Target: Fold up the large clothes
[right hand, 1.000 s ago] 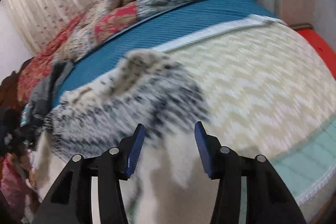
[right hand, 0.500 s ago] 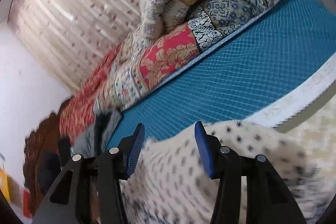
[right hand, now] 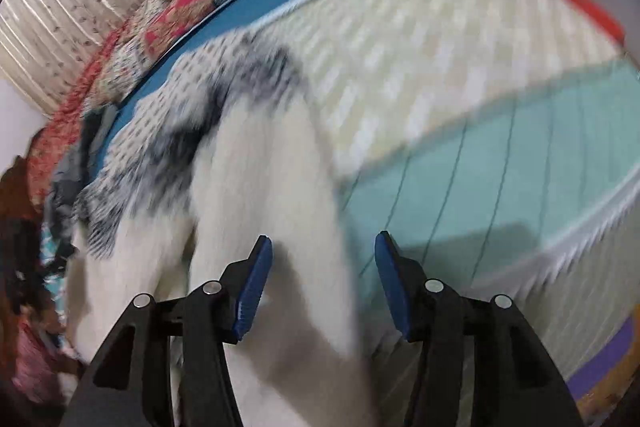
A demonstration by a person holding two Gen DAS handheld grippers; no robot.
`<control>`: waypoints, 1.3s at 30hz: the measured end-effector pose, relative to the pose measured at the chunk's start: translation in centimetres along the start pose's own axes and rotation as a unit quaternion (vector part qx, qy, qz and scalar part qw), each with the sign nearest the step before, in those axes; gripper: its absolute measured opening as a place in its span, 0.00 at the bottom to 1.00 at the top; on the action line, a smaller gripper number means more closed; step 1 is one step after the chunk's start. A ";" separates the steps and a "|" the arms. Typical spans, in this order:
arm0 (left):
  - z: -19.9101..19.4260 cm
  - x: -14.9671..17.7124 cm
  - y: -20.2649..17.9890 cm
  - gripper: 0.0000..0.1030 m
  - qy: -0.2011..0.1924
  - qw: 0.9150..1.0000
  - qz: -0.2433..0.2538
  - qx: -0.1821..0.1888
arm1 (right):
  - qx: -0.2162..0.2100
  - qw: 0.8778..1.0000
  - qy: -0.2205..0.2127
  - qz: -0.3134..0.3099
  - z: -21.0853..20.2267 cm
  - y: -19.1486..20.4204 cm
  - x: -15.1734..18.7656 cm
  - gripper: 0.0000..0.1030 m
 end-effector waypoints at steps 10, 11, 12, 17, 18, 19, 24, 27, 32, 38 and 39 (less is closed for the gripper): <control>-2.8 7.8 2.6 0.52 0.019 0.997 -0.027 -0.065 | 0.354 0.927 -0.069 -0.103 -5.6 -8.2 -9.3 0.81; -3.0 8.2 2.5 0.56 0.017 0.997 -0.023 -0.070 | 0.311 0.946 -0.065 -0.069 -5.7 -8.2 -9.4 0.78; -3.2 8.4 2.2 0.60 0.016 0.997 -0.019 -0.071 | 0.266 0.960 -0.072 -0.055 -5.8 -7.4 -9.2 0.78; -3.6 9.5 1.8 0.65 0.022 0.996 -0.006 -0.087 | 0.002 0.986 -0.148 -0.079 -8.7 2.7 -3.3 0.55; -3.7 9.9 2.0 0.66 0.024 0.996 -0.006 -0.083 | -0.025 0.986 -0.133 -0.099 -8.3 5.1 -2.1 0.46; -3.8 10.1 2.2 0.67 0.027 0.997 -0.004 -0.078 | -0.058 0.984 -0.103 -0.132 -7.5 7.5 0.4 0.46; -3.3 11.4 2.2 0.69 0.051 0.997 -0.008 -0.055 | -0.108 0.974 -0.013 -0.198 -2.3 13.5 7.2 0.46; -3.2 12.6 2.2 0.67 0.061 0.997 -0.028 -0.030 | -0.146 0.975 0.068 -0.152 1.2 14.5 8.5 0.58; -5.0 14.2 0.7 0.18 0.061 0.998 -0.021 0.010 | -0.091 0.989 0.045 -0.108 -4.0 11.3 8.3 0.94; -8.9 15.7 -2.1 0.17 0.050 0.996 -0.005 0.079 | -0.042 0.996 0.061 -0.055 -9.2 6.6 11.0 0.94; -8.8 16.1 -2.3 0.18 0.055 0.995 -0.001 0.078 | -0.035 0.996 0.078 -0.037 -8.5 5.9 12.1 0.94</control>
Point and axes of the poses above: each gripper's, at about its wrist camera, not at the fingertips, and z roughly the way its jaws point, y to its left, x to its underside, the point moved 5 cm from there along z, roughly the way its jaws point, and after that the axes turned 3 degrees about -z, right-handed, at the moved point
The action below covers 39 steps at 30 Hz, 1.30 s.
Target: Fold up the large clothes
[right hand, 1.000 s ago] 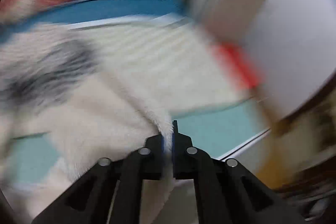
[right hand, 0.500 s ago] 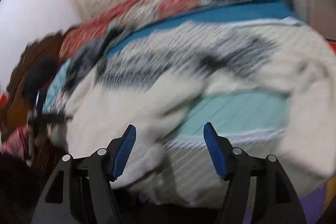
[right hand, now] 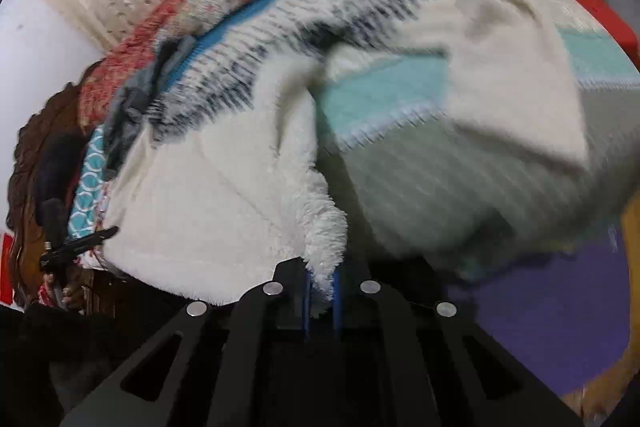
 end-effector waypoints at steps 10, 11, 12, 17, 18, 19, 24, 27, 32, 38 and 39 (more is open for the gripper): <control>1.6 0.4 1.3 0.42 0.016 1.000 -0.004 -0.023 | -0.011 0.988 -0.008 0.154 1.6 -4.2 2.6 0.57; 0.5 0.3 2.0 0.46 0.006 1.000 -0.013 -0.004 | 0.000 0.990 -0.028 0.136 -0.1 -3.8 1.8 0.56; -0.2 0.2 2.6 0.50 -0.004 1.000 -0.020 0.002 | 0.013 0.991 -0.045 0.124 -1.4 -3.5 1.1 0.54; -4.9 0.0 8.7 0.53 -0.071 0.993 -0.094 -0.020 | 0.086 0.987 -0.129 -0.033 -5.9 2.8 -4.3 0.53; -5.4 0.3 9.8 0.53 -0.077 0.991 -0.107 -0.022 | 0.070 0.985 -0.135 -0.081 -5.6 6.0 -5.4 0.53; -5.7 0.4 10.8 0.53 -0.083 0.989 -0.122 -0.024 | 0.043 0.983 -0.131 -0.124 -4.8 9.0 -6.1 0.53; -6.7 1.9 13.9 0.53 -0.094 0.980 -0.174 -0.022 | -0.067 0.932 -0.054 -0.352 4.2 26.7 -5.3 0.53; -7.1 3.0 14.9 0.53 -0.097 0.978 -0.182 -0.031 | -0.102 0.883 0.002 -0.459 10.2 35.9 -2.2 0.53; -8.5 5.0 16.6 0.53 -0.114 0.972 -0.201 -0.040 | -0.013 0.837 0.083 -0.540 21.3 42.6 0.3 0.53; -9.7 7.1 19.5 0.53 -0.127 0.959 -0.248 -0.050 | -0.123 0.882 0.127 -0.436 22.4 46.3 -4.1 0.87; -9.7 7.2 19.8 0.53 -0.127 0.958 -0.254 -0.051 | -0.141 0.884 0.109 -0.431 21.0 47.3 -5.2 0.87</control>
Point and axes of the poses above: each gripper's, at about its wrist camera, not at the fingertips, and z roughly the way its jaws point, y to its left, x to its underside, the point moved 5 cm from there along z, roughly the way its jaws point, and after that the axes turned 3 degrees about -z, right-handed, at the moved point
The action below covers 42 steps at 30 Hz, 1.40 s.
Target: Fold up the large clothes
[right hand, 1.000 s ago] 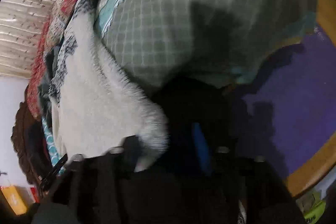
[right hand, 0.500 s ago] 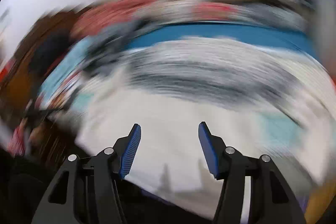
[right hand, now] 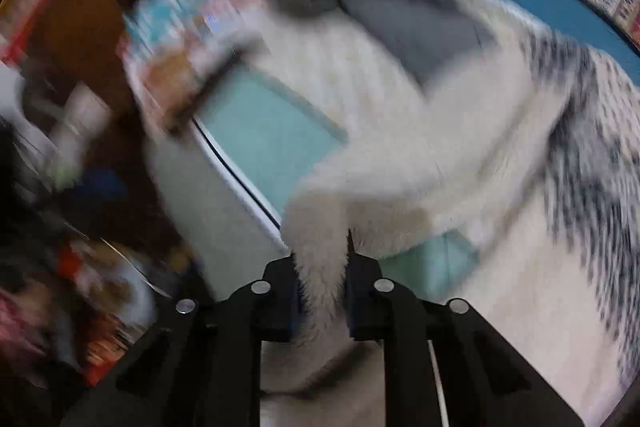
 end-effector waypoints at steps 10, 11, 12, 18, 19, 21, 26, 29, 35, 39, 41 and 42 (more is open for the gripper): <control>1.5 -5.6 -6.7 0.53 -0.016 0.998 0.060 0.020 | 0.044 0.969 -0.197 0.146 -22.6 -16.8 -1.9 0.87; 1.9 -6.4 -8.1 0.53 -0.018 0.997 0.070 0.024 | 0.049 0.958 -0.219 0.180 -23.8 -19.4 -1.1 0.86; 2.5 -7.5 -10.2 0.53 -0.020 0.996 0.086 0.031 | 0.066 0.938 -0.251 0.228 -25.6 -23.4 0.4 0.85; 8.3 -12.5 -22.2 0.53 0.002 0.986 0.162 0.049 | 0.113 0.828 -0.269 0.479 -25.3 -37.7 15.9 0.58; 9.7 -13.3 -24.5 0.55 0.010 0.984 0.173 0.050 | 0.103 0.815 -0.269 0.502 -24.7 -38.4 17.7 0.57; 12.6 -14.4 -28.7 0.63 0.021 0.978 0.201 0.045 | 0.088 0.796 -0.281 0.529 -24.2 -39.0 21.0 0.55; 21.4 -16.4 -35.9 0.63 0.040 0.966 0.255 -0.028 | 0.162 0.798 -0.308 0.492 -27.5 -38.6 24.0 0.51; 25.1 -17.4 -37.1 0.63 0.061 0.966 0.247 -0.047 | 0.200 0.820 -0.295 0.448 -27.4 -37.5 23.4 0.49; 28.4 -18.8 -37.2 0.15 0.061 0.975 0.208 -0.046 | 0.200 0.916 -0.167 0.306 -21.1 -35.3 19.9 0.46; 27.9 -19.7 -35.8 0.04 0.031 0.978 0.200 -0.059 | 0.291 0.899 -0.122 0.304 -20.0 -39.0 20.1 0.79; 27.5 -20.5 -34.6 0.00 0.003 0.977 0.194 -0.092 | 0.309 0.871 -0.162 0.345 -21.8 -41.8 20.4 0.79; 27.4 -21.3 -33.6 0.00 -0.011 0.977 0.182 -0.110 | 0.330 0.848 -0.181 0.372 -23.0 -43.6 21.0 0.79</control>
Point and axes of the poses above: each gripper's, at about its wrist camera, not at the fingertips, and z roughly the way its jaws point, y to its left, x to its underside, the point moved 5 cm from there along z, roughly the way its jaws point, and after that the axes turned 3 degrees about -z, right-handed, at the moved point
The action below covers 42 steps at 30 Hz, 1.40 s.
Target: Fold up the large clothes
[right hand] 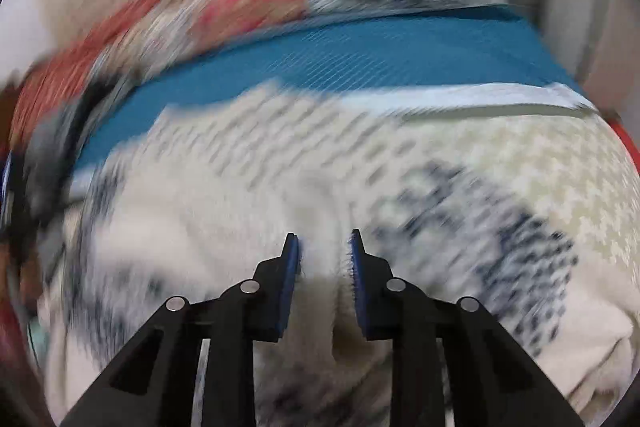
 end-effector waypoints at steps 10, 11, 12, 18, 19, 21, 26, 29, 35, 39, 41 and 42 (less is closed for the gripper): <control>-0.6 0.5 1.6 0.30 0.030 0.990 -0.070 0.115 | -0.065 0.993 -0.038 0.094 -3.3 -3.7 0.8 0.70; -0.7 0.5 1.0 0.56 0.029 0.990 -0.071 0.121 | -0.070 0.994 -0.032 0.080 -3.6 -3.2 1.3 0.65; -0.9 0.6 0.2 0.60 0.023 0.990 -0.063 0.126 | -0.082 0.994 -0.026 0.074 -3.4 -2.7 1.7 0.63; 2.4 2.2 -4.3 0.45 0.032 0.999 0.038 -0.005 | -0.065 0.990 0.076 0.097 1.9 -3.6 5.2 0.62; 3.2 2.6 -4.5 0.46 0.039 0.998 0.043 -0.008 | -0.080 0.988 0.066 0.118 2.0 -4.1 5.2 0.62; 2.7 2.6 -4.4 0.47 0.029 0.998 0.044 -0.016 | -0.089 0.982 0.044 0.160 0.2 -4.8 4.5 0.62; -3.1 2.1 -2.5 0.47 -0.029 0.999 0.024 -0.008 | -0.105 0.973 -0.084 0.185 -10.5 -9.6 4.8 0.62; -6.3 3.4 -1.3 0.47 -0.049 0.998 -0.005 0.034 | -0.063 0.959 -0.129 0.243 -15.9 -15.0 9.1 0.62; -7.9 9.7 -4.2 0.48 -0.011 0.996 0.038 0.081 | 0.035 0.935 -0.097 0.340 -17.9 -22.5 19.7 0.61; -7.8 13.0 -6.9 0.48 0.016 0.992 0.089 0.083 | 0.027 0.944 -0.036 0.328 -15.3 -22.6 22.0 0.61; -7.7 13.7 -7.4 0.48 0.026 0.991 0.097 0.084 | 0.054 0.950 -0.022 0.308 -15.1 -22.3 21.9 0.75; -7.9 14.1 -7.5 0.48 0.028 0.991 0.098 0.085 | 0.036 0.946 -0.023 0.320 -15.4 -22.4 21.9 0.95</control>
Point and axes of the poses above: each gripper's, at about its wrist camera, not at the fingertips, and z roughly the way its jaws point, y to its left, x to its underside, the point moved 5 cm from there along z, roughly the way its jaws point, and after that the axes turned 3 degrees about -z, right-handed, at the moved point
